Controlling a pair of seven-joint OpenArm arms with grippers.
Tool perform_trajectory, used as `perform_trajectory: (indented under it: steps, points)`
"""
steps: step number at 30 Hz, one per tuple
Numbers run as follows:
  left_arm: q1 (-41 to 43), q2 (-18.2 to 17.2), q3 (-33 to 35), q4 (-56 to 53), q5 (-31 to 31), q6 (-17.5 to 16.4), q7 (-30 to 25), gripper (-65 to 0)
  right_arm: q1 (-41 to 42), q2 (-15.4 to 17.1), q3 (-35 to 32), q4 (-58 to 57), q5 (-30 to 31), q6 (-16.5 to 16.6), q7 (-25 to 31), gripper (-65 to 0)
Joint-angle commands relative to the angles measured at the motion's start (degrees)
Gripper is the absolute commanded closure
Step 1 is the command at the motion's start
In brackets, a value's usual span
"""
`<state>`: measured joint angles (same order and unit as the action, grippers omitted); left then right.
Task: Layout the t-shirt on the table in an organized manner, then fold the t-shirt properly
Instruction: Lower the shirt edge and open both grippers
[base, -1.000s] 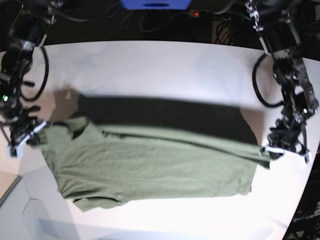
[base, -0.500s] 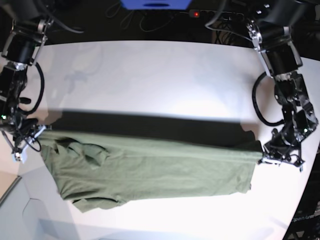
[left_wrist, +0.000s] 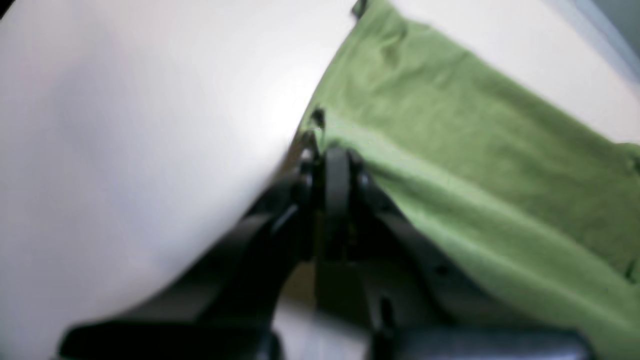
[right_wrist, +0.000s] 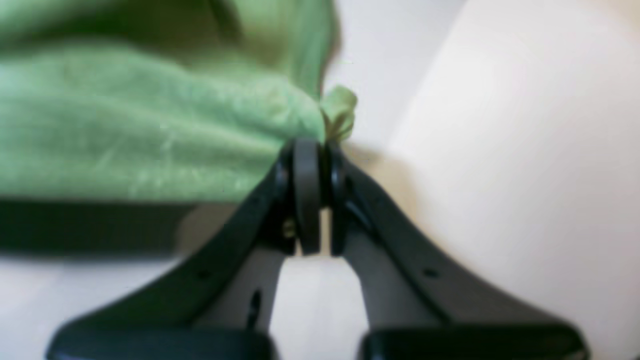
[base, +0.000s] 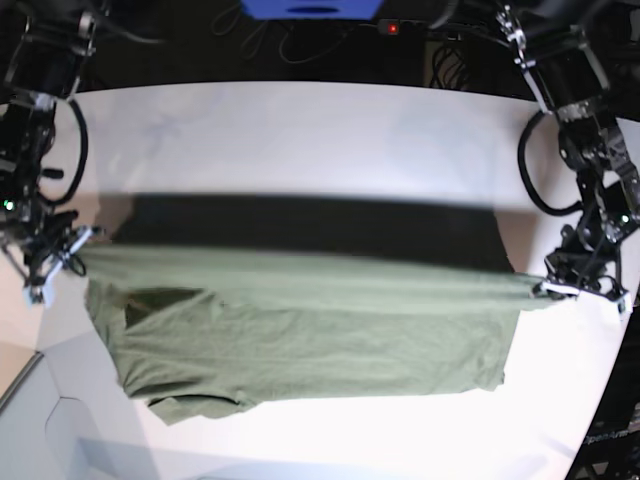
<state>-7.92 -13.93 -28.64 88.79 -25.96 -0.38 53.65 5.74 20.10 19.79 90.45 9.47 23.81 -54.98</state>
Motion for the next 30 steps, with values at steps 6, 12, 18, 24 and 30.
perform_trajectory:
  steps: [6, 12, 18, 24, 30]
  points:
    - [6.6, -0.8, -1.8, 5.0, -0.1, 0.2, -1.7, -0.1, -9.1, -2.4, 2.6, 11.0, 0.5, -0.2, 1.8, 0.0]
    - [13.9, -0.8, -1.8, 7.6, -0.1, 0.2, -1.8, -0.1, -18.3, -7.1, 5.7, 18.3, 0.3, -0.2, 1.8, 0.0]
    - [20.3, -0.7, -1.8, 12.3, -0.1, 0.2, -1.8, -0.1, -25.4, -10.6, 8.4, 21.2, 0.3, -0.2, 1.9, 0.0]
    - [25.4, -0.7, -1.8, 14.5, -0.1, 0.2, -1.9, -0.1, -28.4, -10.7, 8.5, 21.1, 0.4, -0.2, 1.9, 0.0]
    - [27.6, -0.7, -4.6, 13.8, 0.0, 0.2, -1.9, -0.1, -30.1, -10.9, 8.4, 21.1, 0.4, -0.2, 4.4, 0.0]
